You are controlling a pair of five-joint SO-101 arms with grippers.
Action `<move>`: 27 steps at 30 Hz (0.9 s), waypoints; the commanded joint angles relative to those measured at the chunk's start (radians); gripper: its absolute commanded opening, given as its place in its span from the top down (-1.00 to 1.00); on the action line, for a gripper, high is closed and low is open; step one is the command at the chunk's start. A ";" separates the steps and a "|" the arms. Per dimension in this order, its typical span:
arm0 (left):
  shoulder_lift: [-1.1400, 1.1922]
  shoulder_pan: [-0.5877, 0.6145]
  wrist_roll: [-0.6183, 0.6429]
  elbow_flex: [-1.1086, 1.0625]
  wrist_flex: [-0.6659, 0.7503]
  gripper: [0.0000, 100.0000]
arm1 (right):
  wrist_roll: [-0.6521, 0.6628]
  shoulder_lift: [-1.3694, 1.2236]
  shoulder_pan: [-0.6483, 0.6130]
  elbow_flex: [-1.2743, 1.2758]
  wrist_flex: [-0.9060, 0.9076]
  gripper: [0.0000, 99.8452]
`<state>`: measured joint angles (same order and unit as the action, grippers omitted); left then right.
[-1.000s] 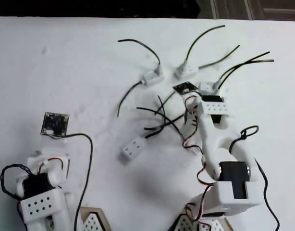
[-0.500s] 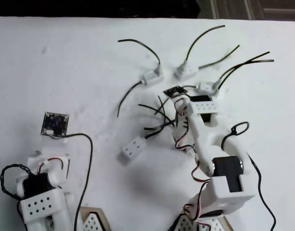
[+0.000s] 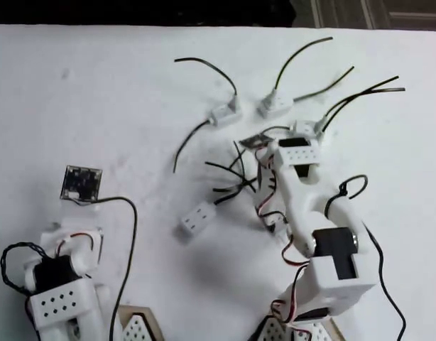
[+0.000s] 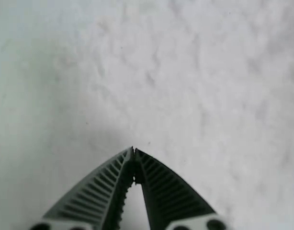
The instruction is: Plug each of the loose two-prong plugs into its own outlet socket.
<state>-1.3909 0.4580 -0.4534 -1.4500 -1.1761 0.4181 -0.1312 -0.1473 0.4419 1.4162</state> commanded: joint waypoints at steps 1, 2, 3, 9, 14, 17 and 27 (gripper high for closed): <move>-0.012 0.004 -0.008 0.005 0.008 0.94 | -0.009 0.021 0.025 -0.118 0.099 0.72; -0.012 0.004 -0.008 0.005 0.008 0.94 | -0.009 0.021 0.036 -0.140 0.114 0.72; -0.012 0.004 -0.008 0.005 0.008 0.94 | -0.008 0.021 0.047 -0.153 0.125 0.72; -0.012 0.004 -0.008 0.005 0.008 0.94 | -0.002 0.016 0.064 -0.112 0.105 0.72; -0.012 0.004 -0.008 0.005 0.008 0.94 | -0.002 0.051 0.059 0.008 0.001 0.72; -0.012 0.004 -0.008 0.005 0.008 0.94 | 0.000 0.104 0.062 0.077 -0.059 0.72; -0.012 0.004 -0.009 0.005 0.008 0.94 | -0.005 0.088 0.053 0.166 -0.203 0.72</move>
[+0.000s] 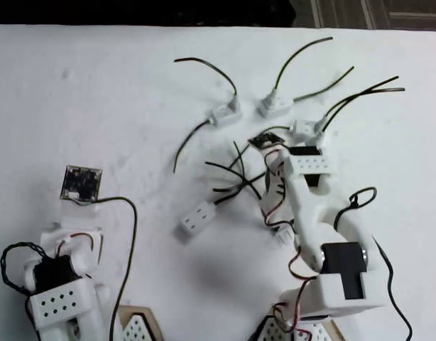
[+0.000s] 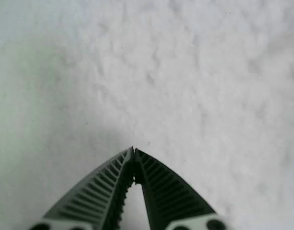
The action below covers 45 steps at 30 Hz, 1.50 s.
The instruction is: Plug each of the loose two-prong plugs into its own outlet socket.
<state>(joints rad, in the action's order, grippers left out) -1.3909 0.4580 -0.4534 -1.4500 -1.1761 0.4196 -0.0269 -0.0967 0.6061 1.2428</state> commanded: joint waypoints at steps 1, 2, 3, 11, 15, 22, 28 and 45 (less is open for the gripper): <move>-0.012 0.004 -0.009 0.005 0.008 0.94 | -0.009 -0.031 -0.015 0.002 -0.031 0.72; -0.012 0.004 -0.009 0.005 0.008 0.94 | -0.011 -0.048 -0.031 0.002 -0.031 0.72; -0.012 0.004 -0.009 0.005 0.008 0.94 | -0.011 -0.059 -0.045 0.002 -0.031 0.72; -0.012 0.004 -0.009 0.005 0.008 0.94 | -0.048 -0.073 -0.070 -0.005 -0.031 0.74; -0.012 0.004 -0.009 0.005 0.008 0.94 | -0.046 -0.071 -0.064 -0.005 -0.031 0.93; -0.012 0.004 -0.009 0.005 0.008 0.94 | -0.044 -0.022 -0.070 -0.005 -0.028 0.96; -0.012 0.004 -0.009 0.005 0.008 0.94 | 0.037 0.213 -0.064 0.000 -0.035 0.97; -0.012 0.004 -0.009 0.005 0.008 0.94 | 0.075 0.315 -0.064 0.276 -0.369 0.80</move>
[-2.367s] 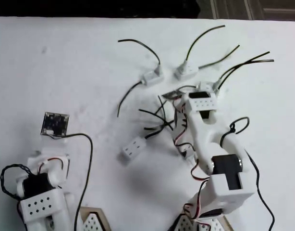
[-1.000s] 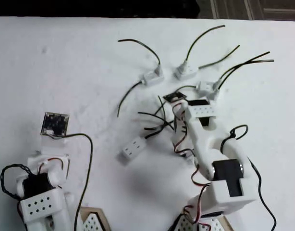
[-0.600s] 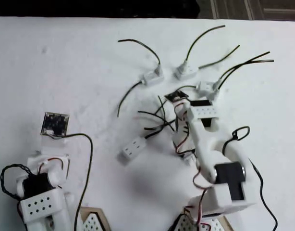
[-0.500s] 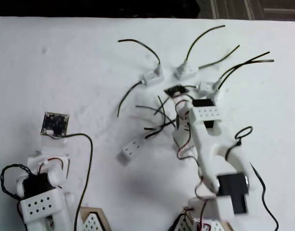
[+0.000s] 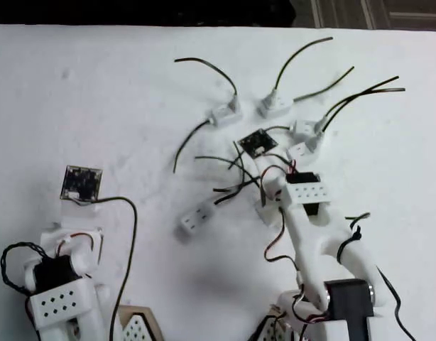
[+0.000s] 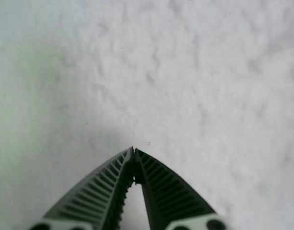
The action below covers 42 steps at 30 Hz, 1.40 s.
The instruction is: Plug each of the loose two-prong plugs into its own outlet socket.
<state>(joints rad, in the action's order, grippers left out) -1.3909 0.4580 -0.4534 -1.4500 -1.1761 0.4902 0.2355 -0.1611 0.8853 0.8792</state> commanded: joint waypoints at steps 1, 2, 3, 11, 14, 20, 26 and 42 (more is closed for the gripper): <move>-0.012 0.004 -0.009 0.005 0.008 0.94 | 0.005 0.054 0.002 -0.018 0.016 0.80; -0.012 0.004 -0.009 0.005 0.008 0.94 | 0.003 0.058 0.002 -0.037 0.045 0.80; -0.012 0.004 -0.009 0.005 0.008 0.94 | 0.003 0.061 0.004 -0.055 0.079 0.80; -0.012 0.004 -0.009 0.005 0.008 0.94 | -0.058 0.058 0.004 -0.149 0.183 0.80; -0.012 0.004 -0.009 0.005 0.008 0.94 | -0.060 0.058 0.004 -0.147 0.183 0.78; -0.012 0.004 -0.009 0.005 0.008 0.94 | -0.097 0.058 0.021 -0.153 0.242 0.63; -0.012 0.004 -0.009 0.003 0.008 0.94 | -0.094 0.058 0.070 -0.155 0.231 0.68; -0.012 0.004 -0.009 0.003 0.008 0.94 | -0.095 -0.186 0.074 -0.222 0.150 0.68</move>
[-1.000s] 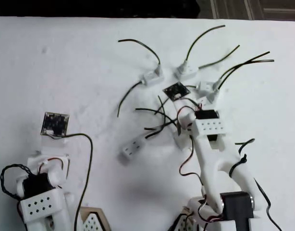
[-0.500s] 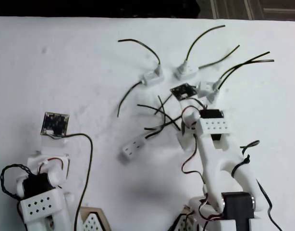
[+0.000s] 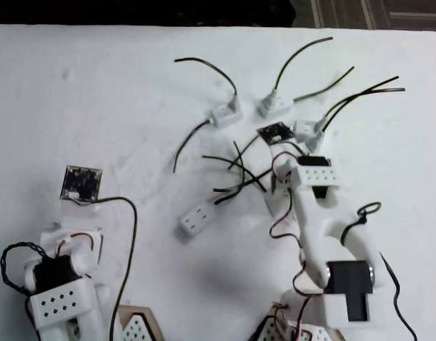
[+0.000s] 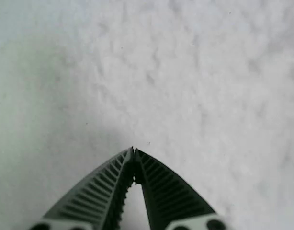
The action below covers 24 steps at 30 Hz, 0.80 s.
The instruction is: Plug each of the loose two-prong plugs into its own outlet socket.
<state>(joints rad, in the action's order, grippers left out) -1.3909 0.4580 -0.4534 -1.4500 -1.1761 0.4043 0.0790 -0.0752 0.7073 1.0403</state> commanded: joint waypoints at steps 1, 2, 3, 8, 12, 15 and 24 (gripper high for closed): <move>-0.012 0.004 -0.009 0.003 0.008 0.94 | -0.009 -0.045 -0.019 -0.049 -0.012 0.68; -0.012 0.004 -0.009 0.003 0.008 0.94 | -0.012 -0.056 -0.025 -0.049 -0.012 0.68; -0.012 0.004 -0.009 0.003 0.008 0.94 | -0.015 -0.065 -0.036 -0.051 -0.012 0.68; -0.012 0.004 -0.009 0.003 0.008 0.94 | -0.017 -0.070 -0.070 -0.051 -0.012 0.68; -0.012 0.004 -0.009 0.003 0.008 0.94 | -0.017 -0.070 -0.067 -0.052 -0.012 0.79; -0.012 0.004 -0.009 0.003 0.008 0.94 | -0.015 -0.068 -0.064 -0.052 -0.004 0.84; -0.012 0.004 -0.009 0.003 0.008 0.94 | -0.017 0.081 -0.053 -0.112 0.177 0.63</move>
<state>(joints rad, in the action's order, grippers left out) -1.3909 0.4580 -0.4534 -1.4500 -1.1761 0.3966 0.0683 -0.1335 0.6490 1.1630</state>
